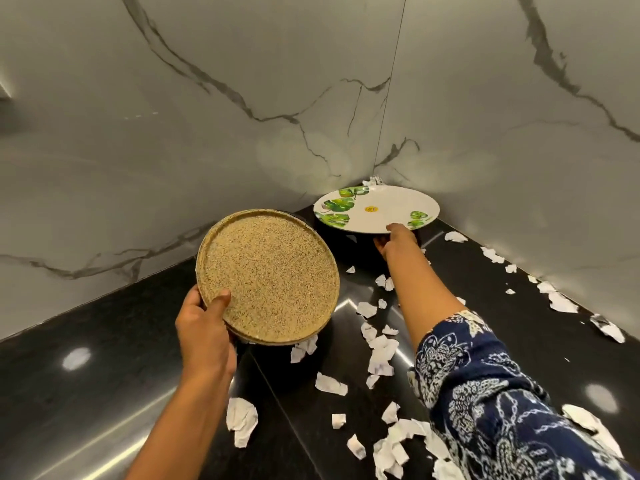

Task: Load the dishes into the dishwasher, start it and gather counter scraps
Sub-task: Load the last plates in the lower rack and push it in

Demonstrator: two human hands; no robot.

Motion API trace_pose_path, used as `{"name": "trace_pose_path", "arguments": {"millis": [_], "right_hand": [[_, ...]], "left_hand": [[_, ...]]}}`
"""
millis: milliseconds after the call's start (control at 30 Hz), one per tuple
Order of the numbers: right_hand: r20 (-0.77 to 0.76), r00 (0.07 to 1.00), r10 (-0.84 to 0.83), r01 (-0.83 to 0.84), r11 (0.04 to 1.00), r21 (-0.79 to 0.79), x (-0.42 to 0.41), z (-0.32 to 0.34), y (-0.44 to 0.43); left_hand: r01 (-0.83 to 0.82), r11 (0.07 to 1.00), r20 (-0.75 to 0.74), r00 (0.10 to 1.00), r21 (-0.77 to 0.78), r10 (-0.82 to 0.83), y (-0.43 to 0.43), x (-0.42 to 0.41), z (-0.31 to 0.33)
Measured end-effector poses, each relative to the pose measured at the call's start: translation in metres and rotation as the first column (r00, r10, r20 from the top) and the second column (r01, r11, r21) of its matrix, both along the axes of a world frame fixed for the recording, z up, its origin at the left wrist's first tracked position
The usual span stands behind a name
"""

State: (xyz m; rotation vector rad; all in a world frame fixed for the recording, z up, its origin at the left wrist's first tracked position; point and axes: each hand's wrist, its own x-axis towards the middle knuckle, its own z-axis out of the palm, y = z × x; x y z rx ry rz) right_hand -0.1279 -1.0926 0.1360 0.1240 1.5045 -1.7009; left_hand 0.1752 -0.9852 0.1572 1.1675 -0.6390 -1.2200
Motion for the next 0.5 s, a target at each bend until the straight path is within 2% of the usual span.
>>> {"name": "trace_pose_path", "arguments": {"millis": [67,133,233,367,500], "right_hand": [[0.005,1.0,-0.003,0.003,1.0,-0.011,0.004,0.006,0.007],[0.004,1.0,0.025,-0.025,0.994,-0.11,0.011,0.009,0.021],[0.069,0.996,-0.061,0.071,0.987,-0.144,0.03,0.022,0.063],[-0.147,0.976,-0.162,0.117,0.953,-0.279,0.061,0.034,0.143],[-0.409,0.853,-0.324,0.189,0.922,-0.337,0.089,0.049,0.247]], "left_hand": [[-0.027,0.999,0.013,1.0,-0.045,0.028,0.004,0.004,0.006],[-0.055,0.994,0.025,0.998,-0.093,0.057,0.014,0.01,0.013],[-0.075,0.984,0.023,0.997,-0.162,0.08,0.035,0.022,0.024],[-0.058,0.971,0.037,0.997,-0.233,0.068,0.076,0.033,0.038],[0.022,0.959,0.068,0.998,-0.281,-0.003,0.131,0.053,0.044]]}}
